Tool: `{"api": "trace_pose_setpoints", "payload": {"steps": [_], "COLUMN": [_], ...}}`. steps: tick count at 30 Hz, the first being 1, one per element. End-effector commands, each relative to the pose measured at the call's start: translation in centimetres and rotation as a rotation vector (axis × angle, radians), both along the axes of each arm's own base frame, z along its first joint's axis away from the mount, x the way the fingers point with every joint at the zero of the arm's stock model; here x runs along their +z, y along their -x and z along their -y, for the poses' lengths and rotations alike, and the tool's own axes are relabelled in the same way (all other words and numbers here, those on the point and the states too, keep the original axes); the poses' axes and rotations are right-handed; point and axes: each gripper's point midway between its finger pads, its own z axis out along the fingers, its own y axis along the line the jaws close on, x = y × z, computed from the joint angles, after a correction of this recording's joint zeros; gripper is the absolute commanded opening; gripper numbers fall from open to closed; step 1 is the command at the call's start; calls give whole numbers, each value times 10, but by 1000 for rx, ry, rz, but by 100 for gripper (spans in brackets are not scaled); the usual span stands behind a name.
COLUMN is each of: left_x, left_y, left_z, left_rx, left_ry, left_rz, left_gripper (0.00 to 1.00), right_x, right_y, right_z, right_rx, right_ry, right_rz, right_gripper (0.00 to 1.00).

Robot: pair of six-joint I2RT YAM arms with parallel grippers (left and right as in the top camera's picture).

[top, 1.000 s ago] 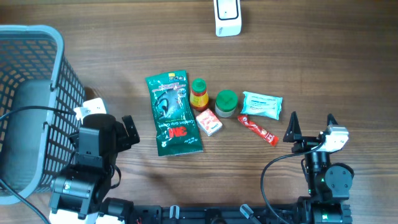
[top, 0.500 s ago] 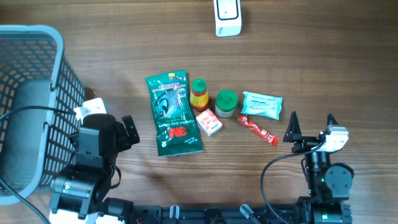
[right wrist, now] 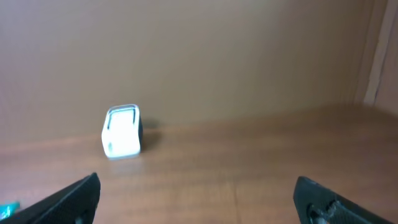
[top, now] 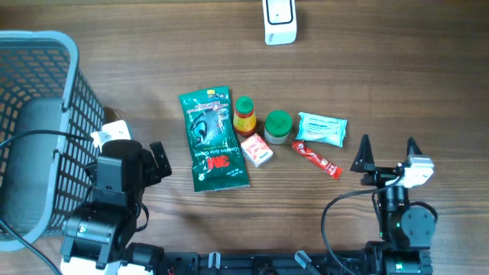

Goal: Scan the item barcode
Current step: 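Reach the right gripper forward to the toilet tissue wipes pack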

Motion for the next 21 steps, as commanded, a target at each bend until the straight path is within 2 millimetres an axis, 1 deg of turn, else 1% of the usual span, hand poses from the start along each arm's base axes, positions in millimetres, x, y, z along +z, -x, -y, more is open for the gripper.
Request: {"api": "trace_pose_setpoints", "payload": {"steps": [1,4,8,11,14,16,17,20,21], "left_x": [1,1,1,1,1,1,1,1,1], "left_y": [0,0,0,0,0,0,0,0,0], "left_z": [1,1,1,1,1,1,1,1,1], "left_rx": [6,6,6,6,6,6,6,6,6], "left_ry": [19,19,19,19,19,19,19,19,19], "left_rz": [8,8,8,8,8,8,8,8,8], "left_gripper": [100,100,100,100,100,100,100,100,100], "right_x": [25,49,65,72,93,103,112,134,141], "right_y": [4,9,18,22,25,23,19,1,-7], "right_z": [2,-16,-43,-50,-51,-51,-51,-53,-57], "right_rx": [-11,107,268,310,312,311,309,316,342], "right_ry": [-11,-67,-45,-19,-17,-21,-25,-21,-29], "right_rz": [103,205,270,288,302,274,228,88,27], "right_gripper": [100,99,100,100,100,100,100,100,100]}}
